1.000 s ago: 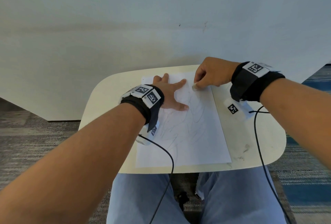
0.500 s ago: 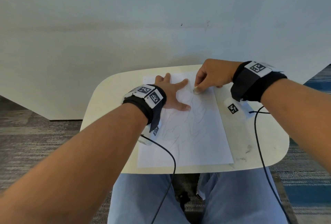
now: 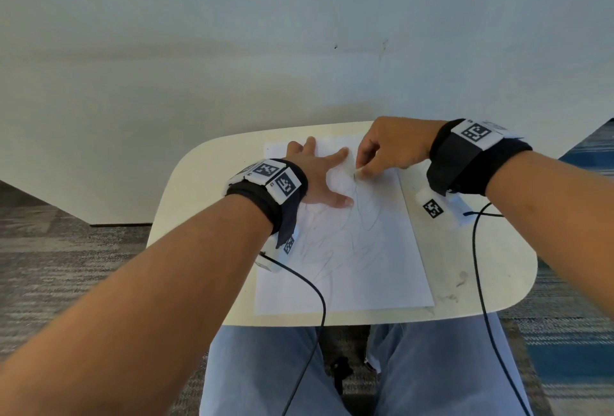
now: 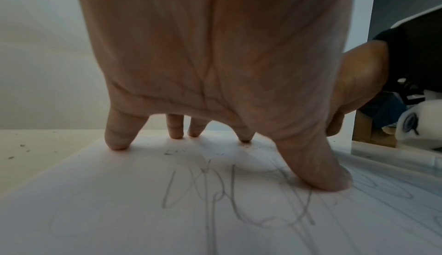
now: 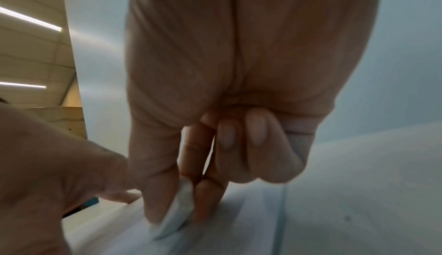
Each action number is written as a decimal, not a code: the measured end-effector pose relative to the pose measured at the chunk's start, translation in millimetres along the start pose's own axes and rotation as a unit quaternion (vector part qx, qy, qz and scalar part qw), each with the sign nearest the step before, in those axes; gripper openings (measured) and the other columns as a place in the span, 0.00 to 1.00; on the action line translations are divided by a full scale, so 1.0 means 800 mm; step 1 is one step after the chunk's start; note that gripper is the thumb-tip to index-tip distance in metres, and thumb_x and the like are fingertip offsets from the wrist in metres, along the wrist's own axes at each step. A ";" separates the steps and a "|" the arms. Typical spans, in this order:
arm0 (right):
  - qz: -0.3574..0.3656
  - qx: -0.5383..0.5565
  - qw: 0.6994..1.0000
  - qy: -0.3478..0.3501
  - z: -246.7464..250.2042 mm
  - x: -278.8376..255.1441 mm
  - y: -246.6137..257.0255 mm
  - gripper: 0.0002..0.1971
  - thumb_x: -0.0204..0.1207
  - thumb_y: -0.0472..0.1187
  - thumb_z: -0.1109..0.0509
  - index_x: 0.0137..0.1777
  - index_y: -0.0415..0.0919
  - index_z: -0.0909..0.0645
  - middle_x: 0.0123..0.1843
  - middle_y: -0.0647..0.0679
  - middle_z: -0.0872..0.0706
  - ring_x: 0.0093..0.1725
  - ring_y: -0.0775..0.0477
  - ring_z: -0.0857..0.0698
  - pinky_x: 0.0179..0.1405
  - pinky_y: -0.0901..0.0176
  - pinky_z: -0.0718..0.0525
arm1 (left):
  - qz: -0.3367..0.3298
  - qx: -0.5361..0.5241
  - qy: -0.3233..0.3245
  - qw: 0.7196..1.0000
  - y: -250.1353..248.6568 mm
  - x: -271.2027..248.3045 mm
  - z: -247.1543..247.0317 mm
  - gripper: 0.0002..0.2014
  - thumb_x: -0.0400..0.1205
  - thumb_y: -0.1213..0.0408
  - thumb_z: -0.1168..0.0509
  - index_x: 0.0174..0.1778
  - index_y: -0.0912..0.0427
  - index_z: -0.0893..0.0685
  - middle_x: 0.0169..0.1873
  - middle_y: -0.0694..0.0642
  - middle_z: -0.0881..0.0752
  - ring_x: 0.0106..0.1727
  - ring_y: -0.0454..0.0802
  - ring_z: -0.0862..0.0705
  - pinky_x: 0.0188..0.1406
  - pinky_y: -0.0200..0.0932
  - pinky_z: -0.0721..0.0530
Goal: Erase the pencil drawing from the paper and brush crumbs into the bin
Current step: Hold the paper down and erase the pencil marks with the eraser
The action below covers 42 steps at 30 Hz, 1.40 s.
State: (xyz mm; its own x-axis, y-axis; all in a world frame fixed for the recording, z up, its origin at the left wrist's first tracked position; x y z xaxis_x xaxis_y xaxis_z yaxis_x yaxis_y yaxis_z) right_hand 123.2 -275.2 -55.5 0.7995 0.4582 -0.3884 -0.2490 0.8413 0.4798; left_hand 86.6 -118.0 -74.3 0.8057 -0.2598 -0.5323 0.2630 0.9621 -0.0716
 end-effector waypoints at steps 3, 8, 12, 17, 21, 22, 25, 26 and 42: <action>-0.011 -0.005 0.999 -0.045 0.012 -0.004 -0.010 0.08 0.70 0.51 0.21 0.40 0.47 0.09 0.41 0.51 0.09 0.40 0.45 0.13 0.47 0.51 0.14 | -0.002 -0.001 0.002 1.000 -0.001 0.000 0.000 0.51 0.71 0.25 0.36 0.83 0.28 0.61 0.86 0.59 0.61 0.85 0.63 0.60 0.78 0.69 0.40; -0.017 0.000 1.000 0.020 0.009 -0.010 -0.010 0.08 0.70 0.51 0.21 0.39 0.47 0.10 0.31 0.47 0.14 0.22 0.51 0.21 0.31 0.59 0.19 | -0.002 -0.003 -0.002 1.000 -0.001 0.000 0.001 0.51 0.71 0.25 0.35 0.83 0.28 0.60 0.86 0.59 0.61 0.85 0.63 0.60 0.78 0.69 0.39; -0.057 0.203 0.976 -0.059 0.013 -0.005 -0.026 0.10 0.80 0.43 0.28 0.47 0.35 0.18 0.34 0.38 0.15 0.32 0.39 0.14 0.39 0.50 0.10 | 0.000 -0.004 0.003 1.000 -0.001 -0.002 0.001 0.51 0.71 0.26 0.34 0.84 0.30 0.58 0.86 0.58 0.58 0.85 0.61 0.57 0.77 0.69 0.36; -0.110 0.335 0.935 -0.045 0.003 0.002 -0.025 0.08 0.85 0.36 0.36 0.43 0.36 0.26 0.36 0.40 0.23 0.30 0.45 0.23 0.29 0.53 0.17 | -0.060 0.094 -0.090 0.990 -0.061 -0.018 0.009 0.41 0.77 0.34 0.34 0.80 0.54 0.35 0.75 0.60 0.30 0.75 0.60 0.29 0.66 0.61 0.24; -0.125 0.336 0.933 -0.026 0.005 0.004 -0.018 0.10 0.87 0.36 0.39 0.41 0.37 0.28 0.37 0.42 0.25 0.31 0.48 0.26 0.32 0.55 0.22 | -0.122 0.049 -0.045 0.990 -0.133 -0.028 -0.029 0.51 0.78 0.28 0.43 0.87 0.57 0.54 0.87 0.61 0.53 0.86 0.58 0.50 0.80 0.69 0.45; -0.126 0.333 0.934 -0.025 0.005 0.005 -0.017 0.10 0.87 0.36 0.39 0.42 0.38 0.28 0.37 0.42 0.24 0.31 0.49 0.26 0.32 0.56 0.22 | -0.115 0.044 -0.026 0.992 -0.133 -0.027 -0.039 0.52 0.78 0.26 0.47 0.87 0.54 0.60 0.86 0.59 0.62 0.87 0.56 0.58 0.81 0.71 0.51; -0.133 0.335 0.933 -0.021 0.003 0.005 -0.016 0.11 0.87 0.36 0.40 0.41 0.39 0.29 0.36 0.41 0.25 0.31 0.49 0.26 0.33 0.56 0.24 | -0.071 0.018 -0.015 0.997 -0.107 -0.031 -0.054 0.55 0.75 0.21 0.55 0.85 0.55 0.70 0.84 0.54 0.71 0.85 0.51 0.68 0.80 0.72 0.59; -0.136 0.336 0.932 -0.019 0.003 0.005 -0.015 0.11 0.87 0.36 0.40 0.41 0.39 0.30 0.35 0.41 0.25 0.31 0.49 0.27 0.33 0.56 0.24 | -0.056 0.013 -0.014 0.998 -0.095 -0.035 -0.057 0.55 0.75 0.20 0.56 0.84 0.56 0.71 0.84 0.54 0.71 0.85 0.51 0.68 0.80 0.72 0.60; -0.148 0.327 0.933 -0.017 0.003 -0.002 -0.006 0.10 0.87 0.37 0.40 0.42 0.39 0.28 0.37 0.42 0.25 0.32 0.49 0.26 0.33 0.56 0.23 | -0.086 0.018 -0.030 0.996 -0.091 -0.043 -0.049 0.49 0.76 0.22 0.60 0.86 0.49 0.65 0.85 0.49 0.67 0.86 0.49 0.64 0.81 0.71 0.60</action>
State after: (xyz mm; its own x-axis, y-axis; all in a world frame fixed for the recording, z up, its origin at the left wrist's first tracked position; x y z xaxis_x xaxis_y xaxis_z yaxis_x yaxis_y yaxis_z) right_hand 124.1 -281.1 -55.6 0.8005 0.2150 -0.5594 0.3632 0.5684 0.7382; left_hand 19.0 -175.9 -84.1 0.7768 -0.4255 -0.4642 0.4172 0.8999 -0.1268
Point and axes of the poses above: each hand's wrist, its own x-axis towards the middle knuckle, its own z-axis out of the back of the hand, y = z × x, the point moved 4 cm from there along x, towards the middle knuckle
